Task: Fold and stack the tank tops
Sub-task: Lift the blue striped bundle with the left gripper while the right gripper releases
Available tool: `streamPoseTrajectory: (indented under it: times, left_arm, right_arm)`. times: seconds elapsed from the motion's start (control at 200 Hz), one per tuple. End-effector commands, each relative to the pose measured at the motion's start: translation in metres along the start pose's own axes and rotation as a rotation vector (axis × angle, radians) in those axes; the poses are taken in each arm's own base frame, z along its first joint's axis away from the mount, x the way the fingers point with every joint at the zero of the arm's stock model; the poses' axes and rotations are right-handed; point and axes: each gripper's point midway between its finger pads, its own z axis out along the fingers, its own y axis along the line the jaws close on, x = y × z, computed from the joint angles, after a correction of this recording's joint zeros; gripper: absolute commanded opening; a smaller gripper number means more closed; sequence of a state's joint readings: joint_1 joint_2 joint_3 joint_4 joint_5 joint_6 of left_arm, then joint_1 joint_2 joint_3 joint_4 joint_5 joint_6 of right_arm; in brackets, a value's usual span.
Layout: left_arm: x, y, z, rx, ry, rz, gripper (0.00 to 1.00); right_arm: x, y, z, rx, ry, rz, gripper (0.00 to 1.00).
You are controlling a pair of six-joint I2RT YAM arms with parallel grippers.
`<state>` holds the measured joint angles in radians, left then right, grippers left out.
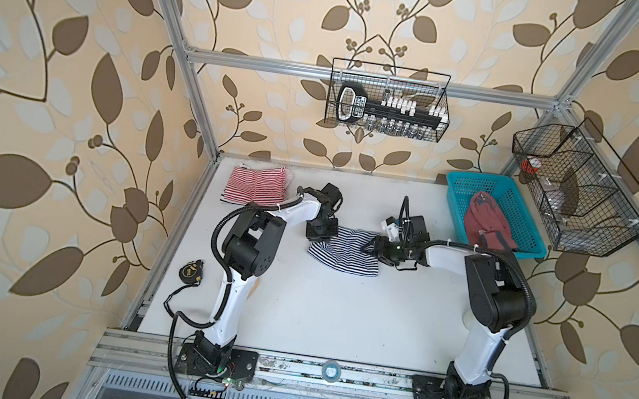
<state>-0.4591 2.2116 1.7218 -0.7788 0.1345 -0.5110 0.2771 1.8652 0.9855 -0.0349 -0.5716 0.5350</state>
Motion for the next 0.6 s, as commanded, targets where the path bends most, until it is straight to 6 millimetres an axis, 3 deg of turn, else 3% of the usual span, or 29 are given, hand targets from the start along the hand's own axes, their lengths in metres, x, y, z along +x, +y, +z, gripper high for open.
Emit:
streamPoseTrajectory:
  times: [0.0,0.285,0.42,0.6]
  left_arm:
    - [0.005,0.045,0.009,-0.253,0.041,-0.002,0.00]
    - [-0.074,0.028,-0.064,-0.280,-0.173,0.058,0.00]
    - [-0.099,0.023,-0.086,-0.276,-0.248,0.109,0.00]
    - [-0.131,0.034,-0.123,-0.273,-0.362,0.117,0.00]
  right_arm:
    - [0.010,-0.026,-0.023,0.153,-0.025,0.055,0.60]
    - [-0.001,-0.016,-0.073,0.206,-0.164,0.049,0.63]
    - [-0.002,-0.012,-0.078,0.203,-0.176,0.041,0.63]
    - [-0.001,-0.012,-0.075,0.193,-0.169,0.046,0.62]
